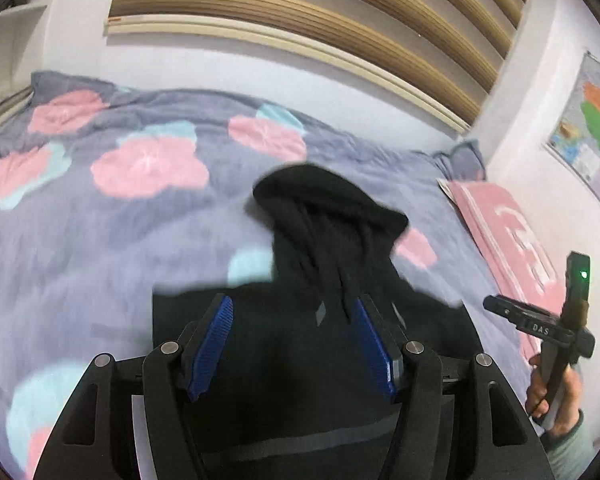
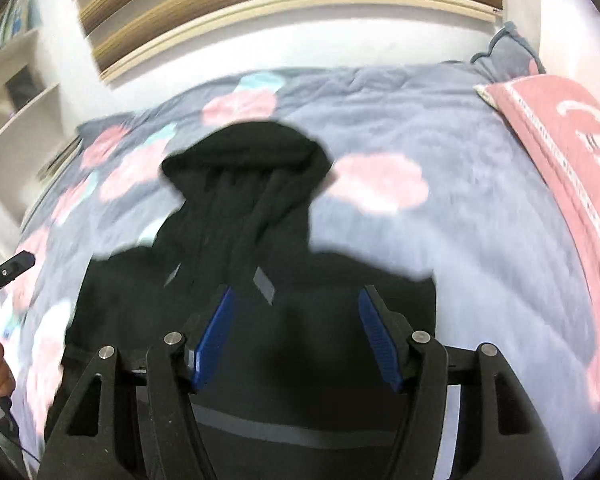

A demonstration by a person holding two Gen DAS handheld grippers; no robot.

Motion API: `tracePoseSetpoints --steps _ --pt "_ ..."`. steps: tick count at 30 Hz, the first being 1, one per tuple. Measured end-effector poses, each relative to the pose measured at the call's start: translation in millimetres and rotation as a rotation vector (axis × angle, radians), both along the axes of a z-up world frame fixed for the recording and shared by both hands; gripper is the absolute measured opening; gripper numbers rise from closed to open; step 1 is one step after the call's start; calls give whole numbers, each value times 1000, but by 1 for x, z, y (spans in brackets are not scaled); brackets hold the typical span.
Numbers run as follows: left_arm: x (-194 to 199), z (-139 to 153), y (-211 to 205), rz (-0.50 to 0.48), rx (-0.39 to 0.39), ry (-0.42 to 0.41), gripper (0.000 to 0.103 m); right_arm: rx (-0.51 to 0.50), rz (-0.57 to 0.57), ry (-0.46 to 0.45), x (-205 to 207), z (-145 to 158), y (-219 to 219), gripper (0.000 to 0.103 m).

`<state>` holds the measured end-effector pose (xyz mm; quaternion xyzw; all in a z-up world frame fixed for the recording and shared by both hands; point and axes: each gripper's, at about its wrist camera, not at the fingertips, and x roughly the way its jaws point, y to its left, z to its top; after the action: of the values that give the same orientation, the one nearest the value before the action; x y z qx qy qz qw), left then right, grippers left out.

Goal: Fold large clothes

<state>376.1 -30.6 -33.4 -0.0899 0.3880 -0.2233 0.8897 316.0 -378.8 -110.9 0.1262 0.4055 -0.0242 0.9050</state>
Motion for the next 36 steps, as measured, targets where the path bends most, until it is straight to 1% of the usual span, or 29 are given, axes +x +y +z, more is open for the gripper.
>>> tracePoseSetpoints --steps 2,4,6,9,11,12,14,16,17,18,19,20,21,22,23,24,25,26,27,28,29,30,31,33,34,35,36 --pt "36 -7 -11 20 -1 2 64 21 -12 1 32 -6 -13 67" --pt "74 -20 -21 38 4 19 64 19 -11 9 59 -13 -21 67" --pt "107 -38 -31 58 9 50 64 0 -5 10 87 -22 -25 67" --pt "149 -66 -53 44 18 104 64 -22 7 36 122 -39 -26 67" --pt "176 -85 -70 2 12 157 64 -25 12 44 142 -51 -26 67" --pt "182 -91 -73 -9 1 170 64 -31 2 46 154 -58 -28 67" --pt "203 -108 -83 2 -10 199 64 -26 -11 62 175 -72 -31 67" --pt "218 -123 -92 30 7 208 64 2 -20 83 191 -85 -34 67" --pt "227 -131 -96 46 8 205 64 34 -13 84 201 -94 -36 65" --pt "234 -138 -98 53 -12 193 64 46 -5 79 207 -99 -35 55" --pt "237 -141 -98 59 -31 179 49 48 2 75 213 -104 -34 37" --pt "240 -146 -94 68 -76 161 15 41 1 74 217 -109 -34 33" --pt "242 -149 -88 81 -104 166 13 25 -22 65 219 -112 -37 17" --pt "242 -153 -78 103 -152 169 11 25 -46 52 216 -114 -42 12" --pt "238 -154 -66 122 -207 163 10 57 -74 11 207 -112 -51 11" --pt "234 -153 -56 136 -249 160 10 68 -101 -20 200 -108 -56 10" --pt "227 -149 -48 134 -299 156 10 86 -119 -61 192 -102 -60 10" --pt "217 -142 -42 123 -339 141 10 77 -120 -99 184 -94 -58 10" --pt "210 -135 -41 113 -333 131 10 54 -116 -111 180 -89 -54 10" --pt "205 -131 -42 90 -310 136 10 22 -109 -110 178 -86 -49 10" --pt "204 -130 -43 61 -297 157 11 0 -108 -99 177 -86 -46 10" --pt "205 -134 -41 58 -286 180 12 -3 -115 -74 179 -91 -48 10" --pt "210 -143 -39 64 -276 215 13 23 -115 -45 183 -99 -52 10" --pt "224 -178 -42 64 -267 356 17 131 -90 72 197 -128 -64 11" --pt "230 -195 -45 50 -268 409 18 185 -76 118 203 -142 -69 15" --pt "230 -205 -45 39 -303 404 18 260 -69 145 207 -156 -77 15" --pt "228 -204 -42 40 -329 384 18 298 -72 139 207 -159 -83 17"
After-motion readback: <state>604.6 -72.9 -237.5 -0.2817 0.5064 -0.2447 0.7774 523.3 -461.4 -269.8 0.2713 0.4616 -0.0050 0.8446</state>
